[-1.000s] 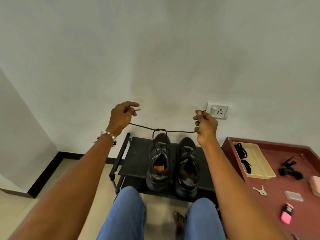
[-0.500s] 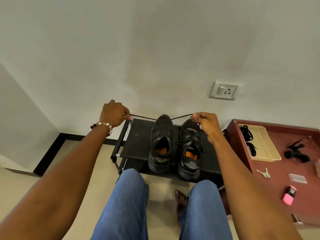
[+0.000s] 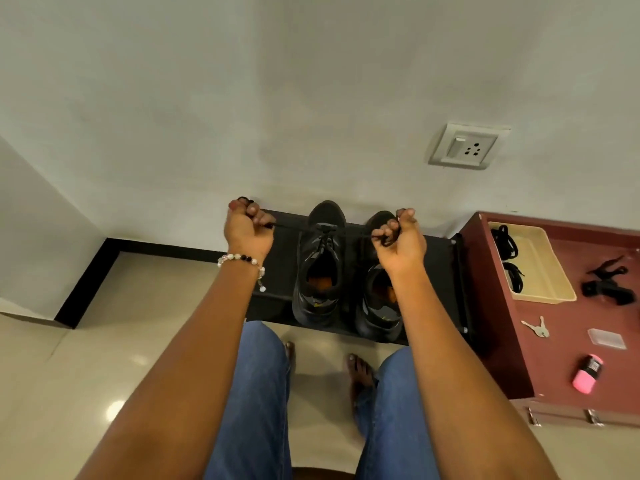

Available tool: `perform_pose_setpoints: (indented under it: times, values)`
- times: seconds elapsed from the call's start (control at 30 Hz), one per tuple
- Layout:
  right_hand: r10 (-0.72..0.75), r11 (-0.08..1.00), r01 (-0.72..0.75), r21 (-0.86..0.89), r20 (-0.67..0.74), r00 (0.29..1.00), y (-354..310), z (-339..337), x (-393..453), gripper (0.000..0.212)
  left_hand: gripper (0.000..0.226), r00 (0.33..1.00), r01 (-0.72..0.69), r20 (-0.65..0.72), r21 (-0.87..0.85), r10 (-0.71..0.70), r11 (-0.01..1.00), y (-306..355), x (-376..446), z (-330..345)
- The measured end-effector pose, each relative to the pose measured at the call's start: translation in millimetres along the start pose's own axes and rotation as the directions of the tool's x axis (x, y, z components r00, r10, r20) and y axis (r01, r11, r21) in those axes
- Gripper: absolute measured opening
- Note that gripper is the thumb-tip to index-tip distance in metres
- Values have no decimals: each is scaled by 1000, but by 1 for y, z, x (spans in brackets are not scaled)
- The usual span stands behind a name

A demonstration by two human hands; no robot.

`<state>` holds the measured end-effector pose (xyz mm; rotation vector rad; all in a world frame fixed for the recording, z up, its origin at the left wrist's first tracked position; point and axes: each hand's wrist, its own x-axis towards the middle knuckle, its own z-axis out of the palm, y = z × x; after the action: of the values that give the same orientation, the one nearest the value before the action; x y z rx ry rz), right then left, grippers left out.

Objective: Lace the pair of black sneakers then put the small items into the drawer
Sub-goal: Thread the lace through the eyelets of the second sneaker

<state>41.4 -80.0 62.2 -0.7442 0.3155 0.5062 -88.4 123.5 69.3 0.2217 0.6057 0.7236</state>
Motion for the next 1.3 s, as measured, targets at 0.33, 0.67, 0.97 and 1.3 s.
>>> perform_pose_setpoints:
  times: [0.33,0.67,0.97,1.3]
  values:
    - [23,-235,580,-780,592,806,2,-37,35,39,50,816,-549,540,613,-205,-568,-2,27,-38]
    - [43,-422,427,-800,453,890,3,-29,19,19,23,894,-403,448,814,12,-418,-18,28,-64]
    - [-1,-557,362,-748,436,900,5,-33,20,19,30,906,-215,300,934,300,-285,-43,19,-74]
    - [-14,-280,516,-810,541,841,11,-7,8,19,28,911,-283,336,931,238,-229,-33,12,-51]
